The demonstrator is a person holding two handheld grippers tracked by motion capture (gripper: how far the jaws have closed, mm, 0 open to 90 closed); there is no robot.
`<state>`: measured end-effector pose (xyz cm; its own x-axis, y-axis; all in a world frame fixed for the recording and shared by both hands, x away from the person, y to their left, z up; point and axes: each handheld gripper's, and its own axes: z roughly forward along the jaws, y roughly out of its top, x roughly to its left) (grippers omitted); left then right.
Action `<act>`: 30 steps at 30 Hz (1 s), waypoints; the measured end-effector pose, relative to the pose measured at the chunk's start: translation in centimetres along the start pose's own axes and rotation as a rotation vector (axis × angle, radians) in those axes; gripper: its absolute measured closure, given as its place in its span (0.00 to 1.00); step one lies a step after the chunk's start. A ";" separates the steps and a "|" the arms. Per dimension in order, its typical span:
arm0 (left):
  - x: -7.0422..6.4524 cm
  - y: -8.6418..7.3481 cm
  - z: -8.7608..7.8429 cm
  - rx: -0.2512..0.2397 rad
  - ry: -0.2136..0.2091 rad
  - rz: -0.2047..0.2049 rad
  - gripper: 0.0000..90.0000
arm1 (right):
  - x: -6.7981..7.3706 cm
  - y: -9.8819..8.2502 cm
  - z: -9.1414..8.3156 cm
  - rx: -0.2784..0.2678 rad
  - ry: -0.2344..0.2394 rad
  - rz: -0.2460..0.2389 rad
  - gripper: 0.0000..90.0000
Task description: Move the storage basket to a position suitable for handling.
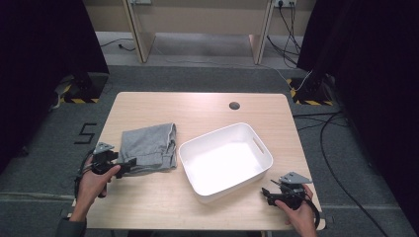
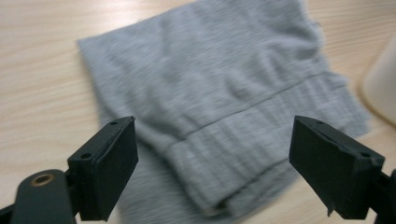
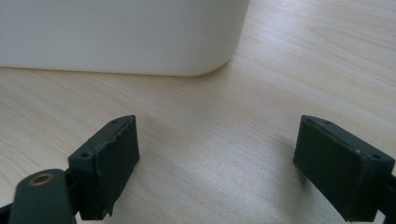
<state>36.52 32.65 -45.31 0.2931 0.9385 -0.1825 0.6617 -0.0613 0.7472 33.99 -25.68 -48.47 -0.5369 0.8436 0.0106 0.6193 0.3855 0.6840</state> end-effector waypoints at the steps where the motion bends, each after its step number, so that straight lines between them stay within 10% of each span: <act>1: -0.5 0.2 -0.1 -0.005 -0.012 0.009 0.17 | 0.0 0.0 0.0 0.000 0.000 0.001 0.16; 14: -8.2 0.6 0.8 0.009 -0.178 0.130 0.17 | -0.2 0.7 -0.4 -0.030 0.002 -0.005 0.19; 30: -13.2 1.5 3.9 0.044 -0.231 0.201 0.17 | 0.6 2.7 0.2 -0.116 0.054 -0.094 0.20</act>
<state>36.33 18.88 -44.33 0.5672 0.8041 -0.1782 0.6021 -0.2572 0.7558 35.41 -24.07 -46.77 -0.6214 0.7833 -0.0202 0.4962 0.4133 0.7636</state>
